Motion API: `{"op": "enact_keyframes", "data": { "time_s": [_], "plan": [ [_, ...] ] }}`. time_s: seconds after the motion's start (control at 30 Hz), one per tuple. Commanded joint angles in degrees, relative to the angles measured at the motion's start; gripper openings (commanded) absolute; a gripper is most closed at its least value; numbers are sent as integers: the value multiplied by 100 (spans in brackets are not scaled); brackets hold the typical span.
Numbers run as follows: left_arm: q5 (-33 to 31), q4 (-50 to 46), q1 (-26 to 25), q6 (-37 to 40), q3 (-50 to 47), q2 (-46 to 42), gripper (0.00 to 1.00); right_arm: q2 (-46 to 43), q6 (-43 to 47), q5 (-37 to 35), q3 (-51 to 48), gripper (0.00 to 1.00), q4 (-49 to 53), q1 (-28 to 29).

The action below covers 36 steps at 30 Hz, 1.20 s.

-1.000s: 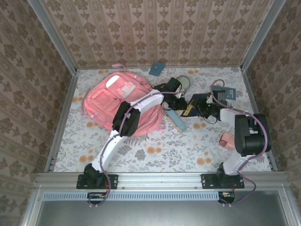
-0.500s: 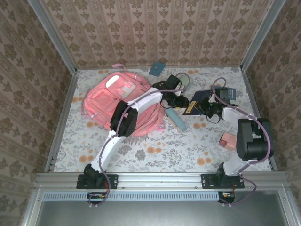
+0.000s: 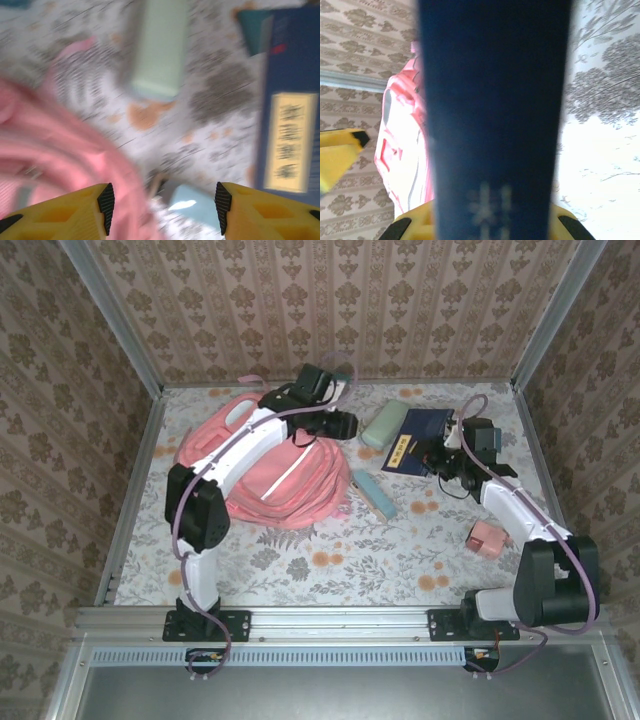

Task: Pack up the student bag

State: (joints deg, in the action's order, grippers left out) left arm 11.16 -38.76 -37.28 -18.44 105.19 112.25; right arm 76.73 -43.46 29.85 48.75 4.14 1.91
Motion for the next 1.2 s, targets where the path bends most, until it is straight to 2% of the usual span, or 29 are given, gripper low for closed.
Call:
{"op": "enact_keyframes", "data": {
  "time_s": [0.0,0.27,0.57,0.63,0.67,0.77,0.83,1.0,1.17],
  "plan": [
    [-993,-597,44,676,-640,-315,60,-182,-64,155,-83,0,-119,197],
    [-1534,-775,14,1071,-1844,-816,62,-47,-178,93,-76,0,-272,476],
    [-2064,-678,-278,1434,-2140,-656,62,5,-215,92,-17,0,-239,626],
    [-2268,-668,-334,1507,-2165,-542,56,-12,-224,92,-16,0,-230,669],
    [-2377,-671,-340,1521,-2169,-488,49,-29,-224,93,-17,0,-233,699],
    [-2508,-694,-343,1515,-2173,-490,18,-69,-273,133,-37,0,-302,789],
    [-2520,-676,-348,1486,-2145,-627,1,-68,-342,190,-79,0,-413,862],
    [-2413,-763,-300,1377,-1812,-1161,0,98,-876,399,-343,0,-1240,1139],
    [-1849,-858,16,1067,-1422,-1650,0,530,-1346,403,-408,0,-2025,1585]
  ]
}}
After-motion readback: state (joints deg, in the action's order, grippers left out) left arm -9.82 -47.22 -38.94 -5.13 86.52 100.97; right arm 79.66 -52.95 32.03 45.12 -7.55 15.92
